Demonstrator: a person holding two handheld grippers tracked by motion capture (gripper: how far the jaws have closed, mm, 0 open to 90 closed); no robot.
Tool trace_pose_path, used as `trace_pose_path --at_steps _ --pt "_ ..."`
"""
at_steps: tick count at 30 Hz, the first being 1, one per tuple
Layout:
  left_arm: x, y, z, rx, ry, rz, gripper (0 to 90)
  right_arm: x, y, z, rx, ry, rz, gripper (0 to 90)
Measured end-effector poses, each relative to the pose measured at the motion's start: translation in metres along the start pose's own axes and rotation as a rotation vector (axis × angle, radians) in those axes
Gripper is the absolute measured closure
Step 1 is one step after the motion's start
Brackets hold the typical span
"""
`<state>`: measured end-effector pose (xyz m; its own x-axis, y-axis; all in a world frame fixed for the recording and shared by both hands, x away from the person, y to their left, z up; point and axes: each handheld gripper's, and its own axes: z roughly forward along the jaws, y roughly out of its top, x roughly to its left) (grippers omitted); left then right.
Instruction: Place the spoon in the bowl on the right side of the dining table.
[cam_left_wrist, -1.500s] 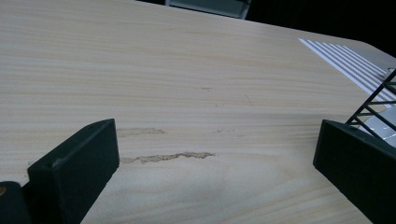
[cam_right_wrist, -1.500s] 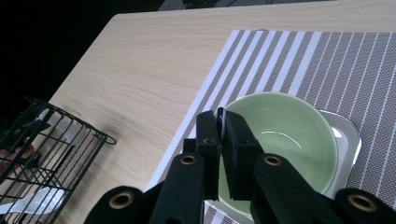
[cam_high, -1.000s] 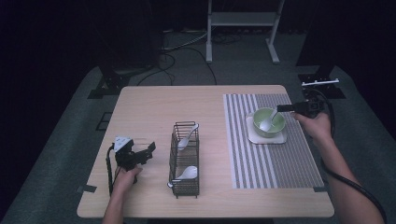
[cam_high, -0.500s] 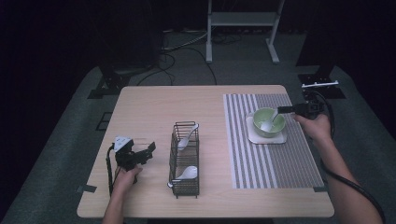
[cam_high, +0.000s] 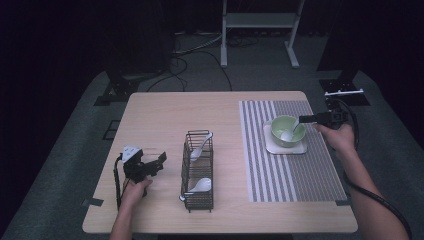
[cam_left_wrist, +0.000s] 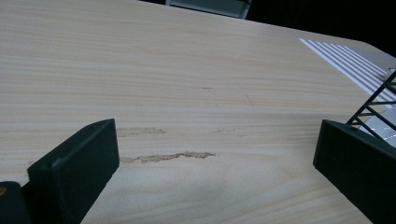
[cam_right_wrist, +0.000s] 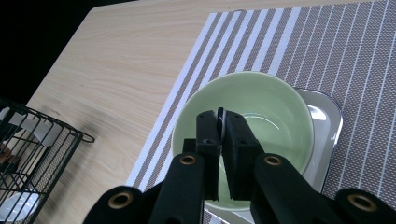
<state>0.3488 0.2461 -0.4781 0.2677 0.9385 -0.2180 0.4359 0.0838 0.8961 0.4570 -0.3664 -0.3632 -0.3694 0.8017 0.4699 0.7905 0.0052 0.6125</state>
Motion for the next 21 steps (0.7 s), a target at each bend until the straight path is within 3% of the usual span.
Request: trace_pose_path --at_steps 21 --pt "0.0001 0.0 -0.0001 0.0 0.0 -0.001 0.0 -0.0056 -0.0026 -0.0031 -0.007 -0.016 0.008 83.2"
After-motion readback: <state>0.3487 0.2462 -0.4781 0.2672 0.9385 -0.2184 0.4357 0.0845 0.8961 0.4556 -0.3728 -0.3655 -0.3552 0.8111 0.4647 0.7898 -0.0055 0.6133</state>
